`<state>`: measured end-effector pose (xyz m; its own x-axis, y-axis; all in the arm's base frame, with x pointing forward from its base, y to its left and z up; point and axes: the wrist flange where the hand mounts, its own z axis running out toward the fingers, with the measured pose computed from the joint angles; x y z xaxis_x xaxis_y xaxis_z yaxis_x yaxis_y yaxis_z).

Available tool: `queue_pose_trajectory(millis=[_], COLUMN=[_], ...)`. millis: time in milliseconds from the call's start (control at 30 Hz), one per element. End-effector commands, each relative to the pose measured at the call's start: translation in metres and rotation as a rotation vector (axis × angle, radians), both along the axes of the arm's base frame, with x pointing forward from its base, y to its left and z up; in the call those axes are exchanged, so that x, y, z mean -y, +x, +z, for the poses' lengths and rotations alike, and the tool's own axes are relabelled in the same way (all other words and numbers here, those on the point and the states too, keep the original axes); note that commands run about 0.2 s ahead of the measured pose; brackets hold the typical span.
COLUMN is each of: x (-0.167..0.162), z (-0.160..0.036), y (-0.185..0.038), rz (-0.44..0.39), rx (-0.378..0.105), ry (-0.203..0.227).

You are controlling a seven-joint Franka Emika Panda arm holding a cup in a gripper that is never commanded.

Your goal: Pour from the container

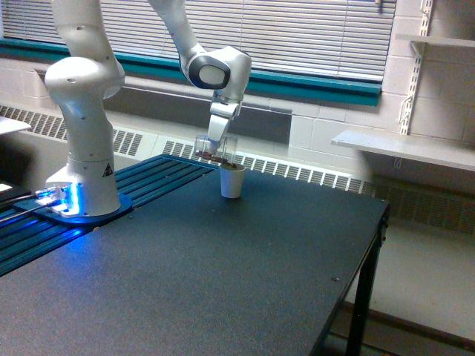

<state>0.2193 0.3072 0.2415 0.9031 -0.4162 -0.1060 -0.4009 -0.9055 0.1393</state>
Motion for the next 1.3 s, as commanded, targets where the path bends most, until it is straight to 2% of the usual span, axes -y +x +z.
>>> queue_pose_trajectory(millis=[33,100,733,1300], x=[-0.0063,-0.0057,-0.0117,-0.0079], z=[0.0016,0.0012,-0.0020,-0.0007], y=[-0.0006,-0.0007,-0.0053,-0.0026], rz=[-0.003,0.000,-0.018,-0.037], rx=[-0.006,-0.008,-0.033,-0.021], ry=[0.030,0.023,0.055,0.062])
